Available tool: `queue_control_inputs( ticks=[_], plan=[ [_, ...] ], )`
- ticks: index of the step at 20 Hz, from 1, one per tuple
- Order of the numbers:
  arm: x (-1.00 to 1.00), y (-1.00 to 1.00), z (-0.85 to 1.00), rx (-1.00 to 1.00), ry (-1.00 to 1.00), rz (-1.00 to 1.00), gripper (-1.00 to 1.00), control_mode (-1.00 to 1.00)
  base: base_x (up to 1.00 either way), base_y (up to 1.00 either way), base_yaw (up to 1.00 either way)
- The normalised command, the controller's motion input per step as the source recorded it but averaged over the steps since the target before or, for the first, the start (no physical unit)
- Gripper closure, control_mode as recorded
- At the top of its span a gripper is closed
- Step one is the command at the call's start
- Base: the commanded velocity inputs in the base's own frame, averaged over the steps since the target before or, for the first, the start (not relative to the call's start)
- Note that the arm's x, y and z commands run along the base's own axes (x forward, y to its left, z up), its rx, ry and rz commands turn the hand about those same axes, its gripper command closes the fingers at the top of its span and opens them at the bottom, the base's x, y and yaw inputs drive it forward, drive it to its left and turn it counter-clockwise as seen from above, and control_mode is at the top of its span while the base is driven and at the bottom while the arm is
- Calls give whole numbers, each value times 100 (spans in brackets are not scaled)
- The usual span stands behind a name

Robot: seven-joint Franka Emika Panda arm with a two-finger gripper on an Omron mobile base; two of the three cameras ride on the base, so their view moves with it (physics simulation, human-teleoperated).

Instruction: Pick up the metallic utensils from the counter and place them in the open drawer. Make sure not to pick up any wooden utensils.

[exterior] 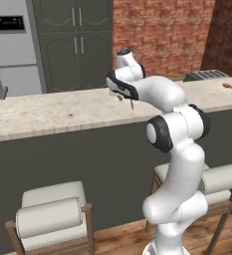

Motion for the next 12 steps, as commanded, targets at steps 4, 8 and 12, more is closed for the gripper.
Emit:
queue_control_inputs(
  ticks=[4, 8, 12],
  plan=[
    [8, -24, -11, 7, 3, 12, -100, -100, 0, 0, 0],
    [2, -32, -4, 10, 13, 8, -100, -100, 0, 0, 0],
    [0, -17, -20, 5, 12, 2, -100, -100, 0, 0, 0]
  ],
)
